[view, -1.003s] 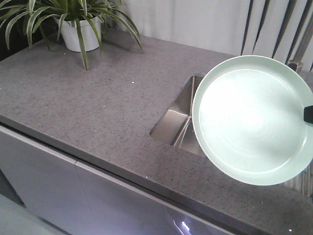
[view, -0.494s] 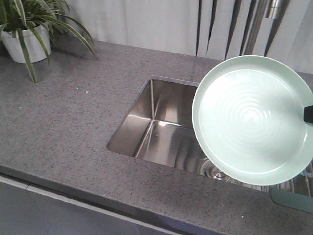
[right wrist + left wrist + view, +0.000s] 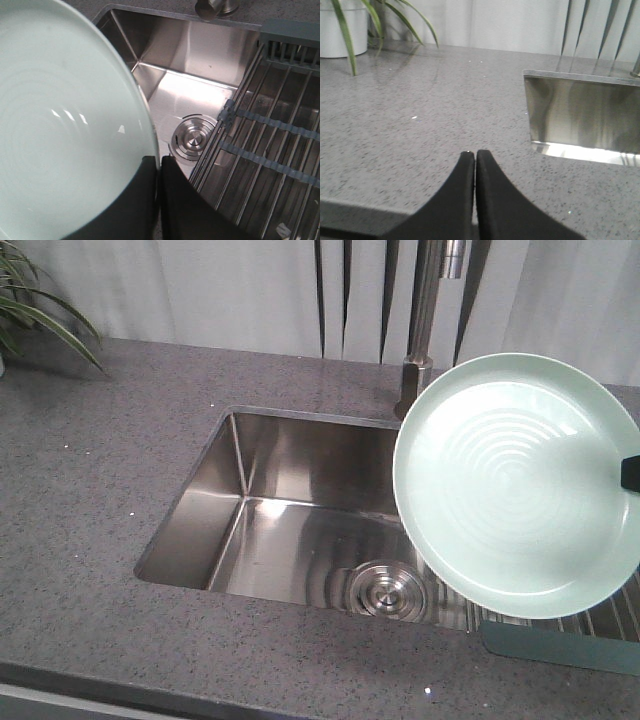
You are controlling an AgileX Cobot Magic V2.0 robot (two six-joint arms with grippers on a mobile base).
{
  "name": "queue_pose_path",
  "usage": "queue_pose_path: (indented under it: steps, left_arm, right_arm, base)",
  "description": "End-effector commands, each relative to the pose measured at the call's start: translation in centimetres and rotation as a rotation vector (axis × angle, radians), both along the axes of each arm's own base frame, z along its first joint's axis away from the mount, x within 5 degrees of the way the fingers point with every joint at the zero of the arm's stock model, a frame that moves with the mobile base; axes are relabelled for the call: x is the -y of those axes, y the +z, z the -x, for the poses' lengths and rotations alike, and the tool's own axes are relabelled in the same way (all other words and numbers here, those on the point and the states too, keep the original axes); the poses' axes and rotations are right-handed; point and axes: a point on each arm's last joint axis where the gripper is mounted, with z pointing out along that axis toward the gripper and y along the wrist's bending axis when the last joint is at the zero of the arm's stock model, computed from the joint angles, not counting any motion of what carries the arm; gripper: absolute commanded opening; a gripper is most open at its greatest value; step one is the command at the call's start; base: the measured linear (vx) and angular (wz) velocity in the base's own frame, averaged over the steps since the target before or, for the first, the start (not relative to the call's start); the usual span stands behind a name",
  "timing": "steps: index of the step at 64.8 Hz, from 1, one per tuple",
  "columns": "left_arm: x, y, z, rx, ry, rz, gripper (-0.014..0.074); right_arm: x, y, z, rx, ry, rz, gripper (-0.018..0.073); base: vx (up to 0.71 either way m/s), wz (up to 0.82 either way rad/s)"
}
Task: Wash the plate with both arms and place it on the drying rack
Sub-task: 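Hold the plate in the right gripper while driving up to the sink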
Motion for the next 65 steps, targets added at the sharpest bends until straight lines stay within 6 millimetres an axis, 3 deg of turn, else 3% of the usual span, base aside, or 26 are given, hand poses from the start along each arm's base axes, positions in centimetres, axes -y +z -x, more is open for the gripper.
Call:
queue_pose_path:
  steps: [1,65]
  left_arm:
    - [0.14,0.07,-0.02,0.062,-0.017,0.006,-0.0006]
    - [0.14,0.07,-0.02,0.062,-0.017,0.006,-0.0006]
  right_arm:
    - [-0.08,1.36,-0.03,0.081,-0.022,-0.027,-0.0006]
    - [-0.08,1.36,-0.03,0.081,-0.022,-0.027,-0.0006]
  base:
    - [0.04,-0.21]
    - [0.03,-0.14]
